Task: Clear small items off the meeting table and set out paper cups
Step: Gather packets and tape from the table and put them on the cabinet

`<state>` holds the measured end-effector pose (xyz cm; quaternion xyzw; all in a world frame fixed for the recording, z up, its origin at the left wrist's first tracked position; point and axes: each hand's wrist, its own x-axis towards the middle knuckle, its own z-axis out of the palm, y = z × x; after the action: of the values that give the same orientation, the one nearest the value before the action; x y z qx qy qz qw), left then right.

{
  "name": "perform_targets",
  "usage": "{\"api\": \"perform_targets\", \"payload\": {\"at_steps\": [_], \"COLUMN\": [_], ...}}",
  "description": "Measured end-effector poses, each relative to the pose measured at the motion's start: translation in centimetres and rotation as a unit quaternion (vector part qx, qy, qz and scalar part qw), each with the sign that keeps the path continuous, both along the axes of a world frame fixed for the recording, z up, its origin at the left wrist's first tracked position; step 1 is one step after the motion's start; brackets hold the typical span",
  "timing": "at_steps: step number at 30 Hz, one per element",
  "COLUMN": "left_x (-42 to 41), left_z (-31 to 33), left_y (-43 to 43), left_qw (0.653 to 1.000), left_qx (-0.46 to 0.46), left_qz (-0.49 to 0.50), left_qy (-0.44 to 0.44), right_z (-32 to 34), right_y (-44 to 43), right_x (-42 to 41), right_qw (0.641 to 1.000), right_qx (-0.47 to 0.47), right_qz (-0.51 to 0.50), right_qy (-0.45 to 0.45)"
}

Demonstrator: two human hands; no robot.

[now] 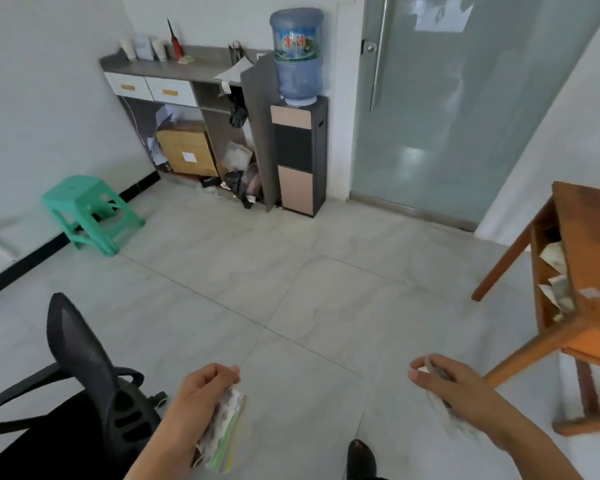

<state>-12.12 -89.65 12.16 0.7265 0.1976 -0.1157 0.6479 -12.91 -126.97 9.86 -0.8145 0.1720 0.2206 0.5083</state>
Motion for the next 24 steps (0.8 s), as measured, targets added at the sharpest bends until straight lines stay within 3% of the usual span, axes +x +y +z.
{"api": "perform_targets", "payload": {"at_steps": [10, 18, 24], "left_x": [15.5, 33.2, 48.4], "left_z": [-2.3, -3.0, 0.6], "left_y": [5.7, 15.9, 21.8], "left_qw": [0.987, 0.971, 0.987], "left_qx": [-0.009, -0.007, 0.017], "left_qz": [0.157, 0.239, 0.157], "left_qy": [0.018, -0.005, -0.007], "right_z": [2.3, -0.1, 2.2], "right_y": [9.0, 18.8, 25.3], "right_x": [29.8, 47.4, 59.6], "right_qw": [0.978, 0.972, 0.975], "right_qx": [0.016, 0.029, 0.033], "right_qz": [0.208, 0.233, 0.218], "right_qy": [-0.022, 0.003, -0.021]}}
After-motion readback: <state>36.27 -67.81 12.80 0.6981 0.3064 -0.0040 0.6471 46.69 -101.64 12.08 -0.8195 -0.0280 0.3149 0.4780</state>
